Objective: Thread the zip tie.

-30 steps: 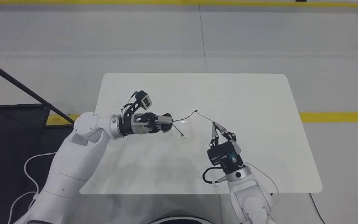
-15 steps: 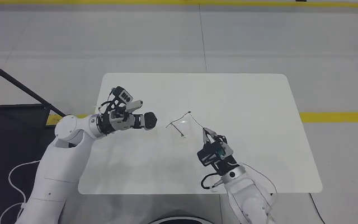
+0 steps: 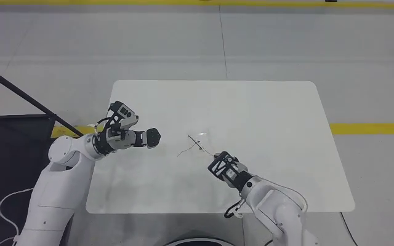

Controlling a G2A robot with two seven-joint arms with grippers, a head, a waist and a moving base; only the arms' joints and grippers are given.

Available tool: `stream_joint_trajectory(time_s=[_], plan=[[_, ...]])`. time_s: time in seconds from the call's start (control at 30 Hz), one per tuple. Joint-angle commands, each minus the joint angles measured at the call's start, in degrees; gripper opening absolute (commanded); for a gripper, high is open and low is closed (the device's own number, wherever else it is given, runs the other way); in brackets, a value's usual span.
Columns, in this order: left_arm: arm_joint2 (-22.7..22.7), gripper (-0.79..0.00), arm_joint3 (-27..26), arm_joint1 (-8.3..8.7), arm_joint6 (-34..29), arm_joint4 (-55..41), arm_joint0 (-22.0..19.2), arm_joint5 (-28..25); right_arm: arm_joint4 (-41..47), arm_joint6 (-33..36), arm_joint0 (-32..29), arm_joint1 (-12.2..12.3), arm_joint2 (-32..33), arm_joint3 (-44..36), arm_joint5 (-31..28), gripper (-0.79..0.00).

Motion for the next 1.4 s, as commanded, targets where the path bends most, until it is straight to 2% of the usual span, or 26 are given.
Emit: stream_joint_trajectory(time_s=[0.0, 0.2, 0.3, 0.5, 0.63, 0.83, 1.03, 1.33, 1.37], plan=[[0.0, 0.0, 0.0, 0.0, 0.0, 0.0, 0.0, 0.0, 0.0, 0.0, 0.0, 0.0, 0.0, 0.0, 0.0, -0.785], [0.0, 0.0, 0.0, 0.0, 0.0, 0.0, 0.0, 0.0, 1.3, 0.9, 0.4, -0.1, -0.3, 0.9, 1.4, -0.785], [0.0, 0.0, 0.0, 0.0, 0.0, 0.0, 0.0, 0.0, 8.6, 7.7, 3.7, -0.8, -1.7, 3.0, 3.4, -0.785], [0.0, 0.0, 0.0, 0.0, 0.0, 0.0, 0.0, 0.0, 27.9, 25.1, 15.7, -2.2, -3.6, 12.2, 6.1, -0.785], [0.0, 0.0, 0.0, 0.0, 0.0, 0.0, 0.0, 0.0, 36.0, 30.6, 21.5, -2.8, -4.1, 17.1, 8.5, -0.785], [0.0, 0.0, 0.0, 0.0, 0.0, 0.0, 0.0, 0.0, 36.1, 31.3, 22.0, -2.6, -3.5, 15.9, 13.0, -0.785], [0.0, 0.0, 0.0, 0.0, 0.0, 0.0, 0.0, 0.0, 37.1, 37.4, 23.5, -2.3, -3.2, 15.6, 16.4, -0.785], [0.0, 0.0, 0.0, 0.0, 0.0, 0.0, 0.0, 0.0, 39.4, 40.3, 28.7, -2.5, -4.9, 21.5, 18.5, -0.785], [0.0, 0.0, 0.0, 0.0, 0.0, 0.0, 0.0, 0.0, 39.5, 40.2, 29.1, -2.6, -5.0, 22.0, 18.5, -0.643]])
